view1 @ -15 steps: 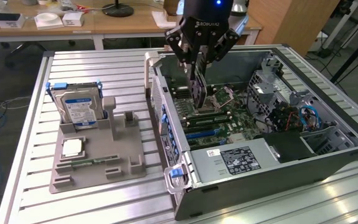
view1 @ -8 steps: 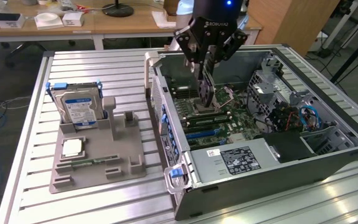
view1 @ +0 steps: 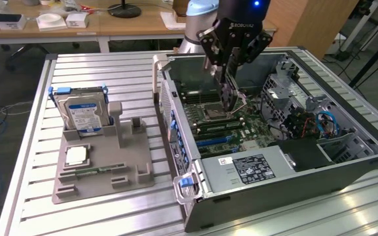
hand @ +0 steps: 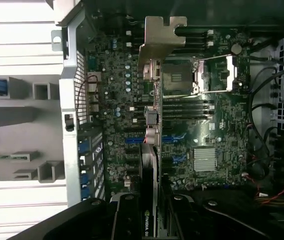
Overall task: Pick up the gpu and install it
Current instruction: 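Insert the gpu into the slot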
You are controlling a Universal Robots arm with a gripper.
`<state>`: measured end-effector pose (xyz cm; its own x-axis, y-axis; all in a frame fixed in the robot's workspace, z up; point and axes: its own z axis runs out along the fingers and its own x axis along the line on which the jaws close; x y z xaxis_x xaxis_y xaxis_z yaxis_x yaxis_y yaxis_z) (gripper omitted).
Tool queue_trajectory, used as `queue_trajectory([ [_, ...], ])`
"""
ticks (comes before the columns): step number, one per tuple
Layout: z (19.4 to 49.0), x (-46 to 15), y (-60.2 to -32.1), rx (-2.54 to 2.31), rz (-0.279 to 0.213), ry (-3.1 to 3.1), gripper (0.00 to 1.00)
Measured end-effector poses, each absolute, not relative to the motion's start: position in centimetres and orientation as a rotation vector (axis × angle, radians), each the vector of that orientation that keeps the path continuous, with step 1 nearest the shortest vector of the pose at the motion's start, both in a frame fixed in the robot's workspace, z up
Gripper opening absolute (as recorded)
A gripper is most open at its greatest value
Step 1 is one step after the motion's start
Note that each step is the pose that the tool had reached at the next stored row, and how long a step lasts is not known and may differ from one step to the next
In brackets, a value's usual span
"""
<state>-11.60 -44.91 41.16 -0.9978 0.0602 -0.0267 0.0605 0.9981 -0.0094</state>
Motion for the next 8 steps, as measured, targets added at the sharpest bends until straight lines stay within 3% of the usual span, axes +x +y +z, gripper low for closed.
queue_trajectory([
  [8,41.2,-9.4,-44.9,0.085,-0.016,3.114,0.26],
])
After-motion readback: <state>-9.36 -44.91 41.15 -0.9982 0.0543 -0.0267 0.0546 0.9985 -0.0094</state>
